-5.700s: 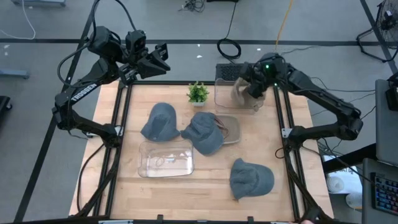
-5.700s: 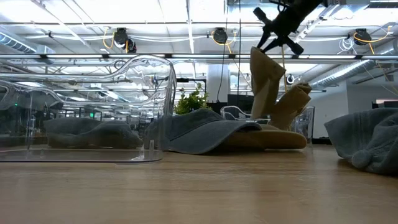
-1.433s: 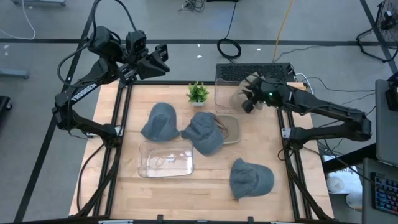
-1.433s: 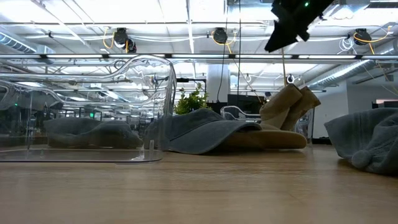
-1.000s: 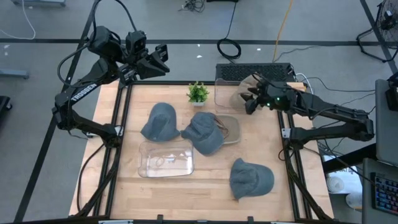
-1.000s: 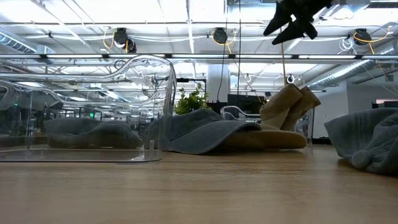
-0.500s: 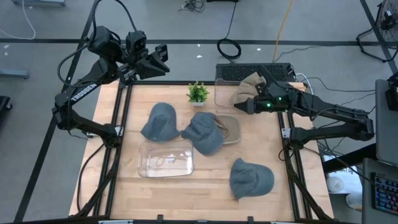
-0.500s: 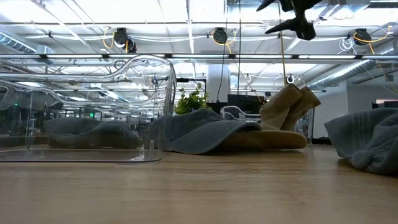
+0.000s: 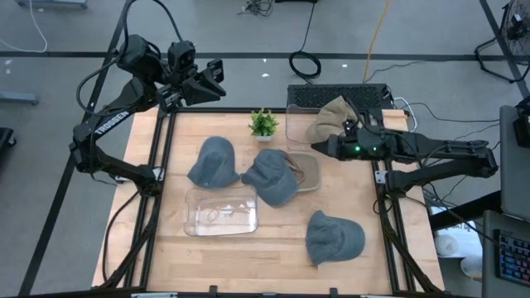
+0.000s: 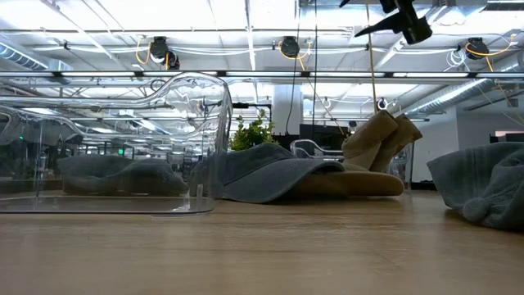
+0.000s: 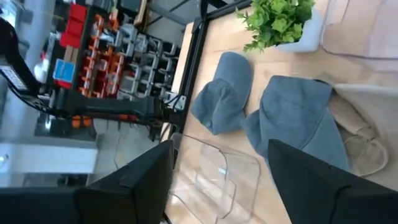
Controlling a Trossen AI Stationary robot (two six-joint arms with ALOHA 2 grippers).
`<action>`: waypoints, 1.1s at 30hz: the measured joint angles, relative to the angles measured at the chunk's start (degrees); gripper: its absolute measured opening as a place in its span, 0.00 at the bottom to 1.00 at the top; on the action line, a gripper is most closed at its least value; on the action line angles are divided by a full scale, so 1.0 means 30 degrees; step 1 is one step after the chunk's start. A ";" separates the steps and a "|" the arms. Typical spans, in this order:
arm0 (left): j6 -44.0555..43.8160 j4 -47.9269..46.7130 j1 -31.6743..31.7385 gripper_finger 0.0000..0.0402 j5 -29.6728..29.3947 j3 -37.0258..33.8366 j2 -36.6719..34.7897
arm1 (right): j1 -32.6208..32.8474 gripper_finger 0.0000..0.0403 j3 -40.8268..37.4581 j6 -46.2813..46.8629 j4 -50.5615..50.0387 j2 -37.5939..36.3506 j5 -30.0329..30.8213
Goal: Pick & Place hat
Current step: Put the brown cap into the top transparent bin
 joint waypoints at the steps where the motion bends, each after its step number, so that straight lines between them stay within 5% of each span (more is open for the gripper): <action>1: -0.0170 0.0000 0.0006 0.21 0.0000 0.0000 0.0000 | 0.0429 0.62 0.0000 0.0378 0.0006 0.0000 0.0503; 13: -0.0612 0.0000 0.0007 0.21 0.0000 0.0000 0.0000 | 0.5549 0.62 -0.0686 0.5438 -0.2551 -0.0015 0.7249; 18: -0.0802 -0.0007 0.0007 0.21 0.0000 0.0000 0.0000 | 0.5840 0.62 -0.3122 0.7396 -0.1025 -0.0007 0.6884; 29: -0.0810 -0.0007 0.0007 0.21 0.0109 0.0000 0.0000 | 0.5978 0.62 -1.0099 1.0844 0.8345 0.0015 0.5446; 33: -0.0816 -0.0007 0.0007 0.21 0.0372 0.0000 0.0003 | 0.6468 0.62 -1.1300 1.2204 0.8879 0.0007 0.5343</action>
